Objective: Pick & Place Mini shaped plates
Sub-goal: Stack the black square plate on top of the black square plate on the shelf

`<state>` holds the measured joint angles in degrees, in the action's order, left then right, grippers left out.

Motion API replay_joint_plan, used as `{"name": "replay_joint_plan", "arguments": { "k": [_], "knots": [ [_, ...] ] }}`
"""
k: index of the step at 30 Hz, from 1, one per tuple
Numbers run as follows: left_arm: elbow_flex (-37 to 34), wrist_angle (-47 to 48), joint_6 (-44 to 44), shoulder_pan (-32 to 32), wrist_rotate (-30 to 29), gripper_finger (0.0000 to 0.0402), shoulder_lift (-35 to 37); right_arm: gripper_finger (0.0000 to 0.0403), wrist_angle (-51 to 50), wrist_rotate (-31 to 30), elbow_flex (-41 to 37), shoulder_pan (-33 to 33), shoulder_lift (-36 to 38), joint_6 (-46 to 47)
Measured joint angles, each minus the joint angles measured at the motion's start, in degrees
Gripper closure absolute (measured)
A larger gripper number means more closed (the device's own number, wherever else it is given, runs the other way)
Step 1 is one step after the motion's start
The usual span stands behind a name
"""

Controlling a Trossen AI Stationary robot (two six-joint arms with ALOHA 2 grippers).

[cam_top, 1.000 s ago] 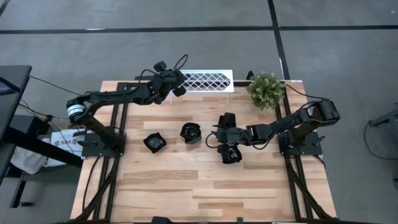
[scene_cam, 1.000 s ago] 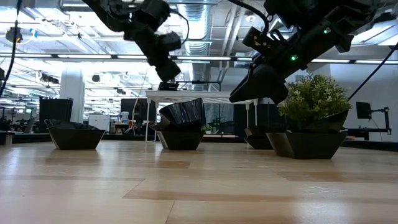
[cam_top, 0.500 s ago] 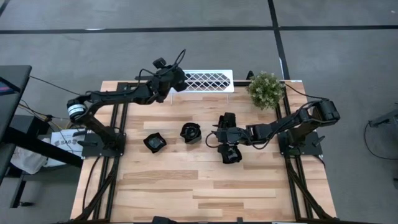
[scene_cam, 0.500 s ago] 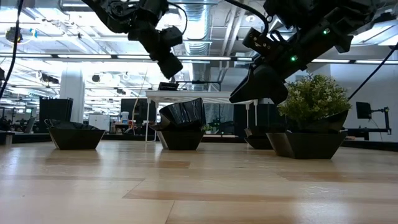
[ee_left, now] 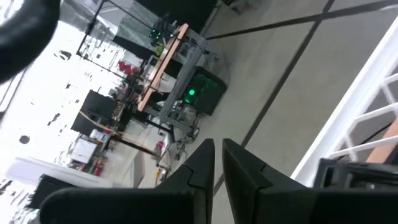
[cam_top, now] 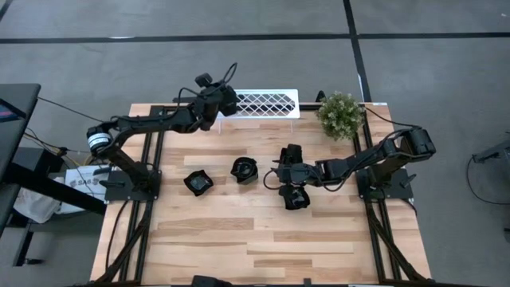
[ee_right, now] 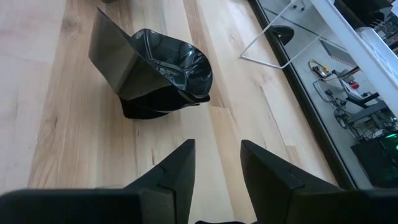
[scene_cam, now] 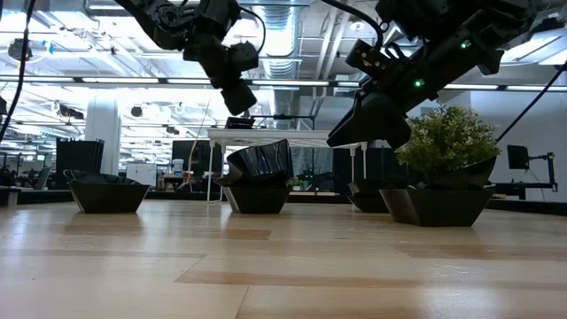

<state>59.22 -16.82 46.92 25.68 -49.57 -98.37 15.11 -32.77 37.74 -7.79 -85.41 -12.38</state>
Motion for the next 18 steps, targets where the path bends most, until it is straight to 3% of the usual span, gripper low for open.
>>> {"name": "replay_joint_plan", "arguments": {
  "k": [18],
  "knots": [
    [0.00, -1.74, 0.87, 2.86, -0.56, 0.0368, 0.04, 0.0280, 0.10, 0.00, 0.00, 0.00, 0.00, -0.05]
  ]
}}
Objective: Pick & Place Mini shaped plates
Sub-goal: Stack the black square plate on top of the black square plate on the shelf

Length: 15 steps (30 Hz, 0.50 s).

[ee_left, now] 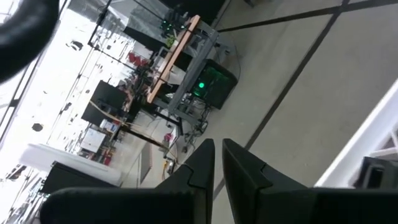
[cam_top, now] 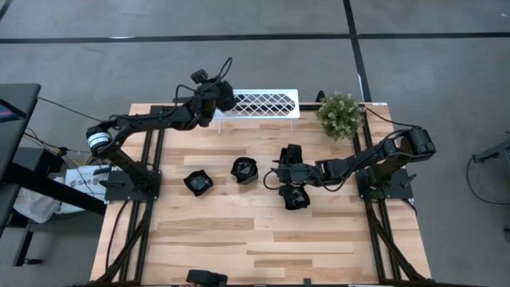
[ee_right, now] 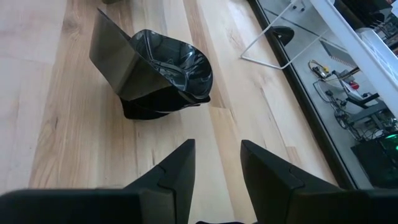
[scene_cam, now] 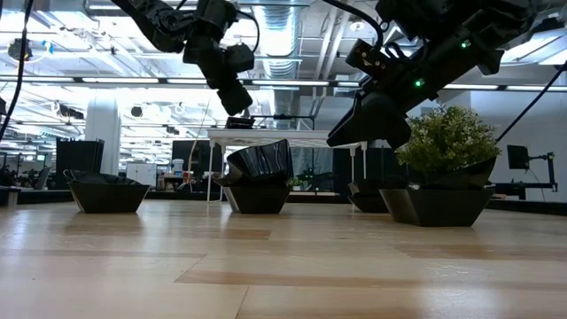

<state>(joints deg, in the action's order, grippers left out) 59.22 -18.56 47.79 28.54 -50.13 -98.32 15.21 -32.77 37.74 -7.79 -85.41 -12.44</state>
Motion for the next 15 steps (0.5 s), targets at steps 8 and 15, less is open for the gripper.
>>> {"name": "replay_joint_plan", "arguments": {
  "k": [8, 15],
  "knots": [
    [0.00, -1.89, -0.68, 0.61, 0.00, 0.0368, 0.00, 0.0280, 0.01, 0.00, 0.00, 0.04, 0.00, -0.10],
    [0.00, -2.09, -3.69, -3.59, 5.18, 0.0368, 0.02, 0.0280, 0.01, 0.00, 0.00, 0.09, 0.00, -0.10]
  ]
}}
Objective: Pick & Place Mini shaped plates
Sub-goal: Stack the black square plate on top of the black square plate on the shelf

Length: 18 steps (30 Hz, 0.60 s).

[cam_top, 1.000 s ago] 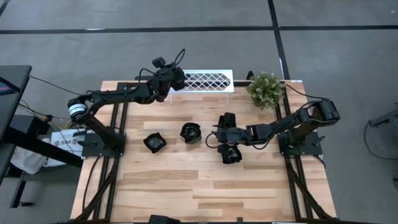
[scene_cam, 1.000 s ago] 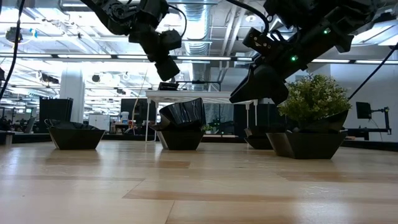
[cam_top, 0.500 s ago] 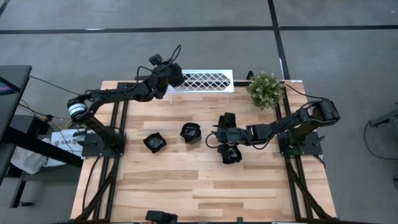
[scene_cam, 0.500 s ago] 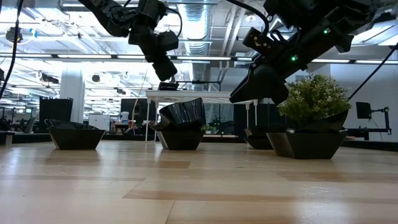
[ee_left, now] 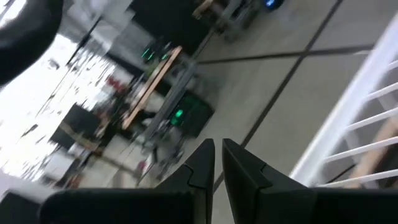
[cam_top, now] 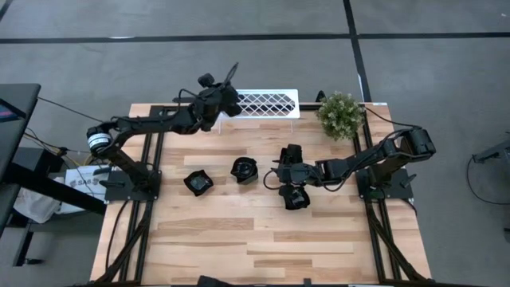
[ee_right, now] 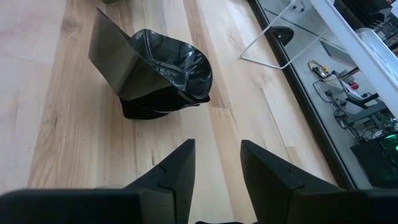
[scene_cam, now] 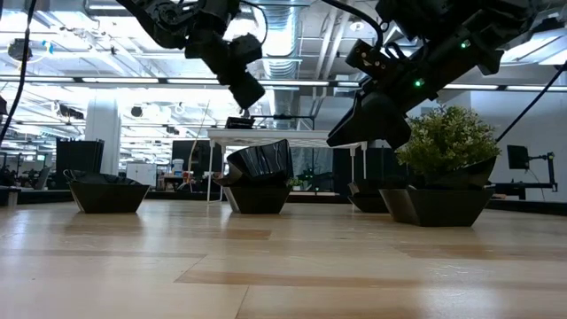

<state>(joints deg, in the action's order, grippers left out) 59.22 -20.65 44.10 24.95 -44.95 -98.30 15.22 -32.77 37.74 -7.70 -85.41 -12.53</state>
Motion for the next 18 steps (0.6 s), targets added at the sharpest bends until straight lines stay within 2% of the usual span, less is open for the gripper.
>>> {"name": "replay_joint_plan", "arguments": {
  "k": [18],
  "knots": [
    [-2.47, -0.12, 0.00, 1.96, 0.90, 0.0368, 0.00, 0.0280, 0.23, 0.00, 0.00, 0.00, 0.00, 0.00]
  ]
}}
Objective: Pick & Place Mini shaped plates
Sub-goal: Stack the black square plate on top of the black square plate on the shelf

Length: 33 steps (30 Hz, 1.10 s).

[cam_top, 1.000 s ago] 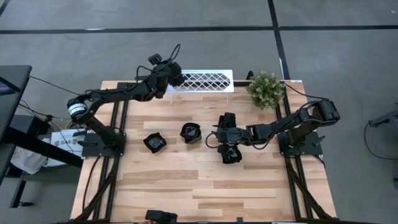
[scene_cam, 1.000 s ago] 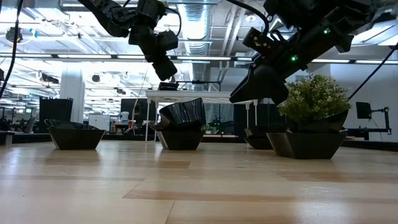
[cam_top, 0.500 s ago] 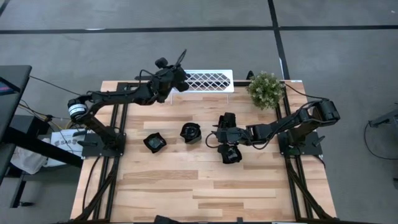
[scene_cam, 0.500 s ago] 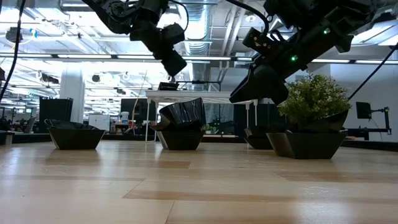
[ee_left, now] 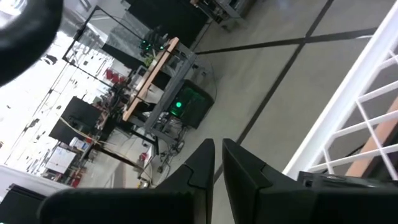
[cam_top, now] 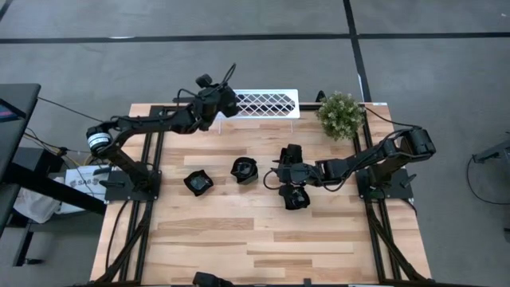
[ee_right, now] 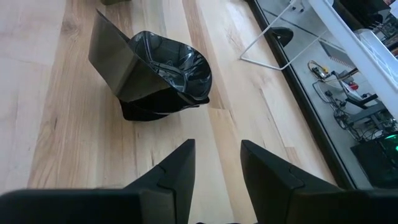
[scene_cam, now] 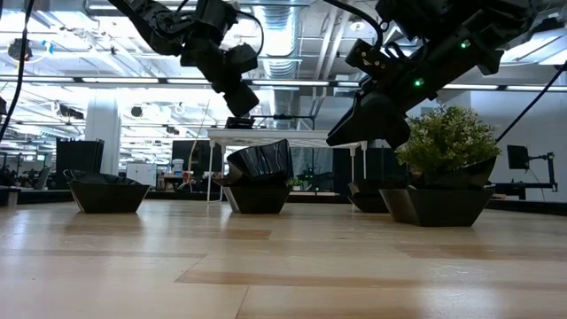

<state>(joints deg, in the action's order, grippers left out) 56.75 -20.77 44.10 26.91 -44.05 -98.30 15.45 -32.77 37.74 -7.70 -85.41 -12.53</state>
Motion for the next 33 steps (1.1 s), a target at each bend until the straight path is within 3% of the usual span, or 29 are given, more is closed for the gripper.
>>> {"name": "replay_joint_plan", "arguments": {
  "k": [33],
  "knots": [
    [-0.02, -2.70, 0.68, 4.25, 0.00, 0.0368, -0.02, 0.0280, -0.01, 0.00, 0.00, 0.00, 0.00, -0.02]
  ]
}}
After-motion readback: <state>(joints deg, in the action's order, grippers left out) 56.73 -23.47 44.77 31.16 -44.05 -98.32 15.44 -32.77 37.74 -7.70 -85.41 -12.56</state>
